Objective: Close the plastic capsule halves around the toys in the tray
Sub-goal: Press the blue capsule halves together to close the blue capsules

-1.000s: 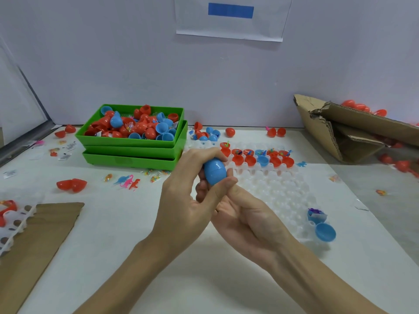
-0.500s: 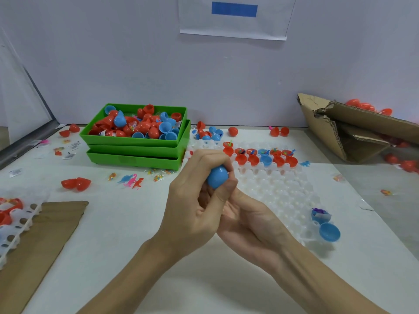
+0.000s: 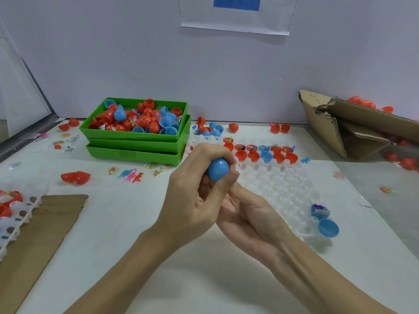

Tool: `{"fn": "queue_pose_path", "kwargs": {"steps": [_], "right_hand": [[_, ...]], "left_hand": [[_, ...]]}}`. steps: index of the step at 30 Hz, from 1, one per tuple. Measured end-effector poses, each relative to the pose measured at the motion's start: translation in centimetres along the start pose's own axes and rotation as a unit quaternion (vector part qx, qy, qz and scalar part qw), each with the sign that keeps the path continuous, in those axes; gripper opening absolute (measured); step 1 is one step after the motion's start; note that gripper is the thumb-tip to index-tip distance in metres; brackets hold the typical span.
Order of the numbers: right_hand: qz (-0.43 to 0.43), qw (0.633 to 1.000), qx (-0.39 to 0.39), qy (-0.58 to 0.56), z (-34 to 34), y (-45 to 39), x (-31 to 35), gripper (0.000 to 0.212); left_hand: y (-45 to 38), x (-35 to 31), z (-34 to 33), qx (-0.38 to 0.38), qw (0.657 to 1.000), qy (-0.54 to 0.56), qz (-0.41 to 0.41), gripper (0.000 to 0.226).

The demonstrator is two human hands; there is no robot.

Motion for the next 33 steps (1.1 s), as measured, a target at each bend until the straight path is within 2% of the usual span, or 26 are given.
{"fn": "queue_pose_path", "kwargs": {"steps": [3, 7, 14, 20, 23, 26, 28, 30, 33], "right_hand": [[0.011, 0.999, -0.004, 0.031, 0.1, 0.0, 0.4, 0.035], [0.024, 0.998, -0.005, 0.060, 0.1, 0.2, 1.8, 0.033], [0.009, 0.999, 0.024, 0.044, 0.0, 0.5, 2.3, 0.035], [-0.006, 0.998, 0.038, 0.059, -0.4, 0.6, 1.8, 0.029], [-0.022, 0.999, 0.036, 0.026, -0.6, 0.5, 0.9, 0.026], [-0.014, 0.999, 0.031, -0.029, -0.5, 0.4, 0.8, 0.036], [-0.004, 0.999, 0.022, -0.029, -0.7, 0.4, 0.7, 0.036], [-0.004, 1.000, 0.025, -0.011, -1.1, 0.3, 0.4, 0.039], [0.000, 1.000, 0.025, 0.007, -1.3, 0.3, 0.0, 0.027]], "left_hand": [[0.2, 0.6, -0.1, 0.014, 0.999, 0.026, 0.021, 0.023], [0.2, 0.9, -0.1, 0.044, 0.996, 0.069, 0.039, 0.045], [0.1, 1.4, 0.2, 0.033, 0.999, 0.012, 0.019, 0.023], [0.4, 1.1, 0.3, 0.038, 0.997, -0.058, -0.027, 0.025], [0.4, 0.9, 0.0, 0.031, 0.996, -0.072, -0.043, 0.025], [0.3, 0.7, -0.2, 0.025, 0.995, -0.086, -0.045, 0.019], [0.2, 0.6, -0.4, 0.021, 0.995, -0.089, -0.046, 0.016], [0.1, 0.6, -0.2, 0.003, 0.996, -0.084, -0.041, 0.022], [0.2, 1.1, 0.4, 0.002, 0.999, -0.044, -0.014, 0.025]]}}
Point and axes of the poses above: each hand's wrist, its own y-axis away from the middle knuckle, its own z-axis out of the back of the hand, x = y × z, the point moved 5 cm from there along -y, towards the middle knuckle, and after that the axes turned 1 degree about y, right-handed, at the moved point
